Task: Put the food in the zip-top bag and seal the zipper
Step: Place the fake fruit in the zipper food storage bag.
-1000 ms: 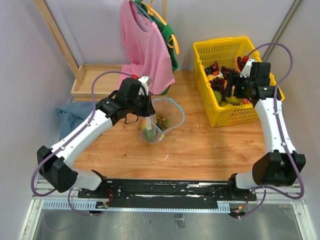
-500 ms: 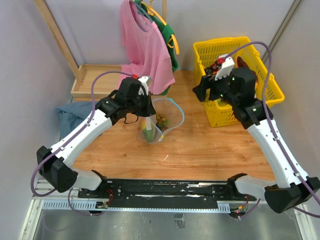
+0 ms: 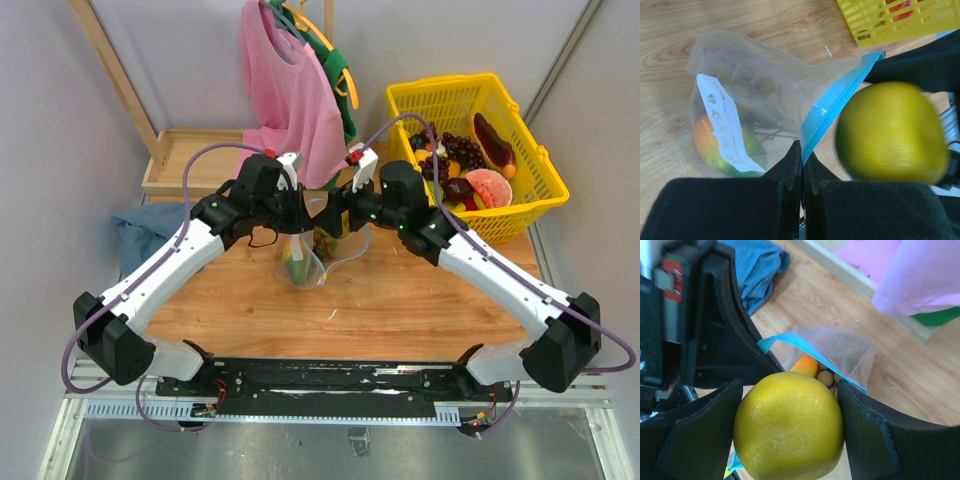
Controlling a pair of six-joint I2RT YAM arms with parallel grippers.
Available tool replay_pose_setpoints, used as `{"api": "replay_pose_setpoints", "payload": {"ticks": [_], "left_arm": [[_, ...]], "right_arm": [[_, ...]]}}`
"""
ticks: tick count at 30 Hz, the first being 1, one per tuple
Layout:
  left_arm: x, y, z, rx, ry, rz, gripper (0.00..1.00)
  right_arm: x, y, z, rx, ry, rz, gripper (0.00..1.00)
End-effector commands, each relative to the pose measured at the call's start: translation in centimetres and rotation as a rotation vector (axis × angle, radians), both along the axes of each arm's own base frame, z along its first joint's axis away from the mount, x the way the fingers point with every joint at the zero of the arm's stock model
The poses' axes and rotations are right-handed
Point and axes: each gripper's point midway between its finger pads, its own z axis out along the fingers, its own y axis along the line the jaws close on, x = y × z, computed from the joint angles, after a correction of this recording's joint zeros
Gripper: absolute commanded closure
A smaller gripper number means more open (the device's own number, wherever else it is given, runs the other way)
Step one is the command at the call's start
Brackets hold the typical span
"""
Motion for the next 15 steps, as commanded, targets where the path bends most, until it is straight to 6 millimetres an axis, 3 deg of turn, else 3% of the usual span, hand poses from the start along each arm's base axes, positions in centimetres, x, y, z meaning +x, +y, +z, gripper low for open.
{"api": "replay_pose_setpoints", "payload": {"ticks": [1,8,15], "left_arm": [[0.2,-0.6,1.9,-0.063,-0.038,-0.013,1.0],[0.0,-0.7,1.8,-0.072,-0.032,-0.023,1.0],[-0.1,-0.8,1.6,-0.08,-0.023,-0.025,1.0]], "right_arm": [[0.1,2.1,-1.4,0.041,0.004,0.016,0.58],[2.4,1.7,-4.9,0.039,-0.034,-0.089,0.48],[2.8,2.8,-5.5,0.058,-0.06,-0.053,0.22]]}}
